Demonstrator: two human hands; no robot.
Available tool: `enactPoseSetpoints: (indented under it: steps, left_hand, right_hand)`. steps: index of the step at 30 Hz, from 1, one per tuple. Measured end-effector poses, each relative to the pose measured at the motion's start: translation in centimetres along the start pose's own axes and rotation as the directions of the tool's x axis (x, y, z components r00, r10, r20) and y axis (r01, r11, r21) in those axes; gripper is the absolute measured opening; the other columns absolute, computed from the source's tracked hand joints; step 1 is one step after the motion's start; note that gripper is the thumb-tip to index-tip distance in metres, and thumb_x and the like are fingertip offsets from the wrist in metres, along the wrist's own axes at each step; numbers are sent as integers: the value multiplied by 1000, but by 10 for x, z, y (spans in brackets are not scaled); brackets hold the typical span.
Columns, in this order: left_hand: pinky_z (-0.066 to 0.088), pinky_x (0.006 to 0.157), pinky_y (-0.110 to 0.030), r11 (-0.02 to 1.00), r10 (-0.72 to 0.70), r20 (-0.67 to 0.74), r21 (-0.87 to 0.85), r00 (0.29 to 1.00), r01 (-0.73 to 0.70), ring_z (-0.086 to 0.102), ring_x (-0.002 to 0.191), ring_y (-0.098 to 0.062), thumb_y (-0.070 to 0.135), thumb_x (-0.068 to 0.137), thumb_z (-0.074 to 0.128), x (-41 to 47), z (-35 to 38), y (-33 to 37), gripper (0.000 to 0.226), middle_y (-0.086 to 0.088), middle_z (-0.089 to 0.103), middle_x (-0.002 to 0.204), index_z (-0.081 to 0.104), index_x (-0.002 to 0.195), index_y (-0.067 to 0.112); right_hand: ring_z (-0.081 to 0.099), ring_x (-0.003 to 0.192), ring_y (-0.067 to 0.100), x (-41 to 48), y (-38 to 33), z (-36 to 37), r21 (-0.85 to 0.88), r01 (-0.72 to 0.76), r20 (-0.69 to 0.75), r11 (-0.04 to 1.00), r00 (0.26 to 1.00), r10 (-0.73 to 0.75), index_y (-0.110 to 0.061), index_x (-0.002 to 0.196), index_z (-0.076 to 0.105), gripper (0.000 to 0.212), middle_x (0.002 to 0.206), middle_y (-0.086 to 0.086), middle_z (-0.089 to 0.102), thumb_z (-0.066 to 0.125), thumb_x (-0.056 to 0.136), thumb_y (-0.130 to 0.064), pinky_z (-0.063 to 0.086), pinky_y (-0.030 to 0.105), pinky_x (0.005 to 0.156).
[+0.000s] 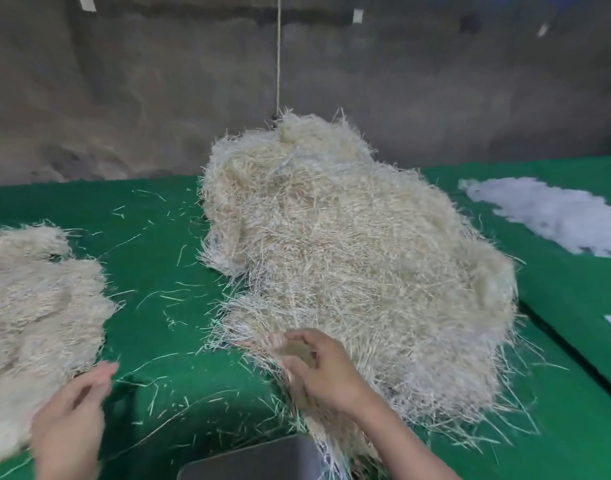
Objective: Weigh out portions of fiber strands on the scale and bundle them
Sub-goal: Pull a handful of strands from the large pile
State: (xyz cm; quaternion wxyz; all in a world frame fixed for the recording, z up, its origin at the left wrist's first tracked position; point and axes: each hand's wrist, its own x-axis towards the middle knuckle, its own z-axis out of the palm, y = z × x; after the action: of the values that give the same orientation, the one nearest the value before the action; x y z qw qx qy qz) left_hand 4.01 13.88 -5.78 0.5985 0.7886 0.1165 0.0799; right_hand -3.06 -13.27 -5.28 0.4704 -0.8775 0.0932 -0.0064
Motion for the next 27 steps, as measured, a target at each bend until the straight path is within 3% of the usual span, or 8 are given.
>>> enactPoseSetpoints:
  steps: [6,10,12,15,18,22,25,27]
  left_hand:
    - [37,89,-29,994,-6,252,-109,968,34,55,97,-14,7,92,54,-57,97,39,25,11,64,102,68,88,28]
    - [46,75,-27,992,-3,337,-117,941,45,59,85,-12,3,88,55,-83,154,60,24,4,67,102,67,85,23]
    - [49,86,-36,995,8,378,-94,926,29,60,95,-15,5,87,56,-99,178,71,21,4,67,104,67,85,23]
    - [48,88,-31,998,55,441,-37,896,-43,59,100,-11,11,88,57,-119,206,84,19,10,65,104,63,91,28]
    - [47,75,-18,998,58,466,7,883,-69,60,100,-9,14,88,60,-128,225,90,21,9,63,105,59,103,29]
    - [40,85,-9,986,119,475,47,872,-160,46,122,-8,24,76,76,-125,233,102,73,7,45,138,37,136,31]
    - [24,107,-18,947,228,582,56,781,-317,12,137,2,39,56,86,-118,243,131,124,24,1,153,-2,142,53]
    - [9,114,-32,899,299,619,74,726,-432,-4,140,3,51,47,85,-113,253,154,133,31,-13,150,-14,134,63]
  right_hand:
    - [26,136,8,-22,54,-112,-310,29,-190,950,977,-92,-29,136,41,56,147,-9,33,64,86,-26,11,22,110]
    - [-8,144,24,-3,87,-174,-533,-83,-287,842,954,-88,-42,145,15,87,156,-7,-7,70,77,-39,-6,42,111]
    - [-20,140,28,15,96,-198,-484,-196,-287,853,956,56,-47,145,-6,110,153,-5,-23,74,68,-50,-11,50,108]
    - [-8,144,27,38,103,-200,-202,-219,-51,955,976,213,-47,144,-13,126,157,3,-11,75,55,-62,7,54,115]
    - [-2,144,30,40,113,-157,-490,-95,142,866,972,187,-50,141,-18,124,156,1,-6,77,60,-60,4,55,114]
    - [44,121,23,55,108,-171,-461,-102,-148,881,988,36,-29,144,25,73,145,9,33,64,84,-16,38,35,102]
    - [48,112,15,68,64,-205,-169,102,-248,980,958,-143,-28,138,39,66,141,1,41,66,80,-10,42,32,97]
    - [45,119,15,71,33,-218,-254,183,-257,950,934,-248,-32,136,37,71,141,-3,42,68,76,-9,40,37,101]
